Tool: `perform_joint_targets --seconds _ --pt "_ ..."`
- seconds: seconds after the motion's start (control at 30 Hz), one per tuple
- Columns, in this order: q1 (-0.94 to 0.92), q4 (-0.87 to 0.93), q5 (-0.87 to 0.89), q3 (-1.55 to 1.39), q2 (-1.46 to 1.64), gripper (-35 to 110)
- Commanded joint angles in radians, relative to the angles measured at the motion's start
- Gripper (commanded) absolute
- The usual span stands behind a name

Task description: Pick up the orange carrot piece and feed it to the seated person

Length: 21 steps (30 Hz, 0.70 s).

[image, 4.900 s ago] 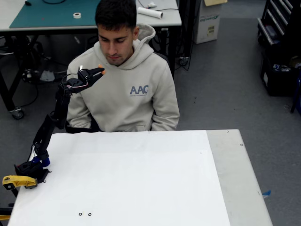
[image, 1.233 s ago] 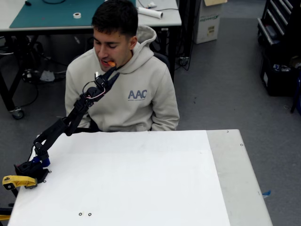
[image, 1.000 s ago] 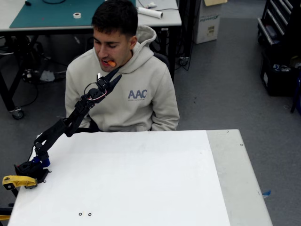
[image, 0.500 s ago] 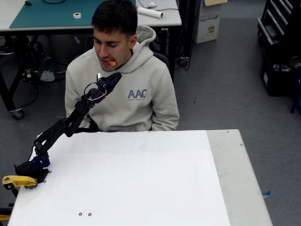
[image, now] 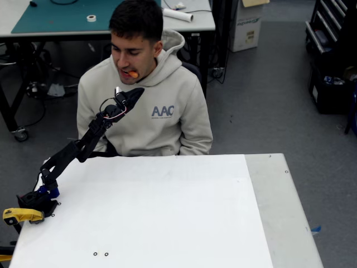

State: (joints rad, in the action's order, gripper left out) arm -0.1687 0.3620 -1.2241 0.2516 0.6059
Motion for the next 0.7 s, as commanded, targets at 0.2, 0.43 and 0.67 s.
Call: perform_joint_targets --seconds 0.2,0.43,0.67 --pt "-0.008 -0.014 0.158 -0.442 0.476 -3" --pt "-0.008 -0.028 0.400 -0.905 0.861 -3" --pt "0.009 -0.028 0.561 -1.239 1.134 -3"
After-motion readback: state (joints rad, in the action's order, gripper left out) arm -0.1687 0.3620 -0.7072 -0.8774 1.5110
